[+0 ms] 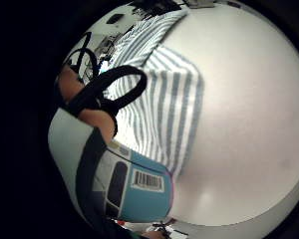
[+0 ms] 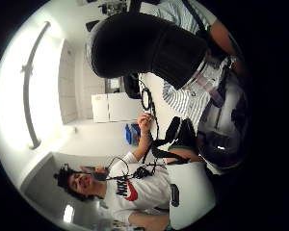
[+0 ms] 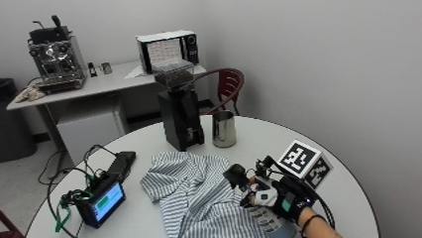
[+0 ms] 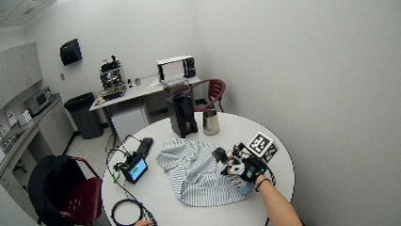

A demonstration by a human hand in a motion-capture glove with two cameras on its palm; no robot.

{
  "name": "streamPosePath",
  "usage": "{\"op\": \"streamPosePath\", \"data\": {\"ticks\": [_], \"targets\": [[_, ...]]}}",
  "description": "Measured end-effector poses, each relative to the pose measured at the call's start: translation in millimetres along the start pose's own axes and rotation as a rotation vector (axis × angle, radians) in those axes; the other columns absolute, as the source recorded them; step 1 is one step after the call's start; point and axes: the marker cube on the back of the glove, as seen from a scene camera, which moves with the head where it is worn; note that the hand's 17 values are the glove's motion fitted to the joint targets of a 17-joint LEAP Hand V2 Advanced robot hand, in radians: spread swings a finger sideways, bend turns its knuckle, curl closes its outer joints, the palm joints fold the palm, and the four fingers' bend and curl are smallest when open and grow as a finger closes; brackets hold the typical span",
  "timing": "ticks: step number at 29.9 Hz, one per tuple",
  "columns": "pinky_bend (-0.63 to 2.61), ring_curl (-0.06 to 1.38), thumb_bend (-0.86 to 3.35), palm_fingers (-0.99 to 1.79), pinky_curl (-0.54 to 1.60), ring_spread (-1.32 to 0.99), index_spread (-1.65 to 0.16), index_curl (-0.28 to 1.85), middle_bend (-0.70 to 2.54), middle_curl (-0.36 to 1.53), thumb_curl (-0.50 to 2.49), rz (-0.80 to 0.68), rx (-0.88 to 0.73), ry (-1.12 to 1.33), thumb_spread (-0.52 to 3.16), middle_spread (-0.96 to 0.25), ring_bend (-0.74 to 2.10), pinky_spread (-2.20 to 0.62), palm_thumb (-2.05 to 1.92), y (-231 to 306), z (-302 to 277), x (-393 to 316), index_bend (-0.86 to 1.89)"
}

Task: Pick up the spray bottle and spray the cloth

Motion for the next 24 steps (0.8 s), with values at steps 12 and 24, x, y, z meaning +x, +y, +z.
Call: {"op": "streamPosePath", "data": {"ticks": [12, 24], "targets": [[0.46, 0.43, -0.03, 1.10, 0.38, -0.08, -0.24, 0.18, 0.36, 0.45, 0.61, -0.031, 0.039, 0.051, 0.68, -0.03, 0.67, -0.04, 0.90, -13.4, -29.7, -61.2, 0.07], [0.47, 0.43, -0.03, 1.11, 0.38, -0.08, -0.24, 0.17, 0.36, 0.46, 0.64, -0.067, 0.039, 0.030, 0.68, -0.02, 0.68, -0.04, 0.90, -20.2, -38.1, -77.7, 0.07]]}}
